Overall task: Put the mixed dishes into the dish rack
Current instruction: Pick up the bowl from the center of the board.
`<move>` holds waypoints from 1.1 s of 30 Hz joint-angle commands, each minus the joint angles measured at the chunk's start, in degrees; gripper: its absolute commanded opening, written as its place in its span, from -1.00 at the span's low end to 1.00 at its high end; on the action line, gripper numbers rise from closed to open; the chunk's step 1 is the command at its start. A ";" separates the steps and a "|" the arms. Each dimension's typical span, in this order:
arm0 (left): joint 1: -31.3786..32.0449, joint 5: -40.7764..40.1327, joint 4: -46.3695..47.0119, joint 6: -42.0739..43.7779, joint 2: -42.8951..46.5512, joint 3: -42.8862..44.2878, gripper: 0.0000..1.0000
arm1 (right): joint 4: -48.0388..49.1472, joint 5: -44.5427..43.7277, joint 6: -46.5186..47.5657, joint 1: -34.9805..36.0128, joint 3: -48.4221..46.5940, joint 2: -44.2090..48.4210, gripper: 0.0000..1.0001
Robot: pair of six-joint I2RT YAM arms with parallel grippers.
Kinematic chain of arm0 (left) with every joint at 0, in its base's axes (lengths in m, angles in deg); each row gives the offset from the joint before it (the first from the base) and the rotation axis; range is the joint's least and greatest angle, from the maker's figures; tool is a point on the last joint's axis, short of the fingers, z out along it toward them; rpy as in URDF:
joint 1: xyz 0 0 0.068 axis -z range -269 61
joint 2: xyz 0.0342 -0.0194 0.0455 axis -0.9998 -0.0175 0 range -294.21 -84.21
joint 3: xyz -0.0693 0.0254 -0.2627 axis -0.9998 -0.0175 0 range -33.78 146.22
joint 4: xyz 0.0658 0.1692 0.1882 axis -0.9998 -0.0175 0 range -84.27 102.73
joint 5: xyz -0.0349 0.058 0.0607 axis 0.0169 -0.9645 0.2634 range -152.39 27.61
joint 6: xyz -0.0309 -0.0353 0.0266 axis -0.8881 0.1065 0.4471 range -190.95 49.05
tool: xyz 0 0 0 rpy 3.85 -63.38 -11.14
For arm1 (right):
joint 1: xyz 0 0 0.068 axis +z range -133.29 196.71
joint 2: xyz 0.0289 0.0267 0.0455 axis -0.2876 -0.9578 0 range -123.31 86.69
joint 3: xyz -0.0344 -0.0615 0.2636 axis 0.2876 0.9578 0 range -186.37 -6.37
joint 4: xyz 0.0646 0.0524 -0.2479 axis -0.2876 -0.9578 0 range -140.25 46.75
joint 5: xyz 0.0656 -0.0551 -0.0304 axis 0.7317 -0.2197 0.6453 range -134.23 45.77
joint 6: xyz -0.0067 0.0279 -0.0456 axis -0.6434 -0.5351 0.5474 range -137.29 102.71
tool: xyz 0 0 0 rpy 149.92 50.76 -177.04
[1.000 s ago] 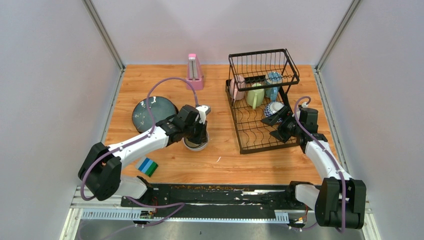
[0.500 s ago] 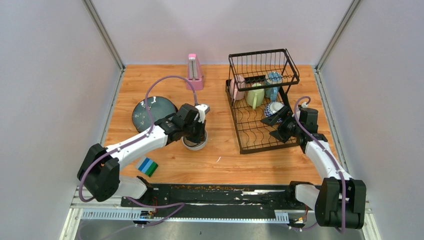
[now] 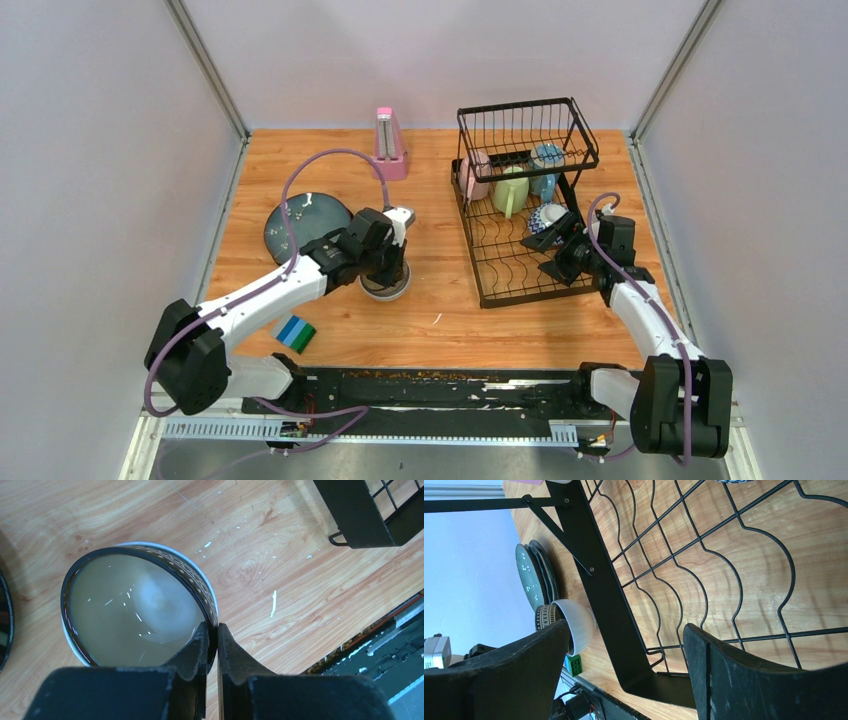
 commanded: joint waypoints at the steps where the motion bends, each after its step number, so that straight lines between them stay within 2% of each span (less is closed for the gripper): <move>1: 0.07 -2.01 3.68 2.82 3.71 2.55 -1.00 | 0.94 0.68 0.47 0.41 -1.70 0.18 0.70; 16: 0.05 -0.16 5.34 2.18 4.05 1.53 -1.00 | 1.50 1.30 0.64 0.85 -2.28 0.21 0.75; 26: 0.03 0.76 6.46 1.64 4.49 2.22 -1.00 | 3.79 3.57 0.73 0.85 -1.23 1.22 0.94; 33: 0.03 1.31 7.17 1.93 7.58 2.15 -1.00 | 6.88 8.03 0.21 0.85 -1.01 0.53 1.00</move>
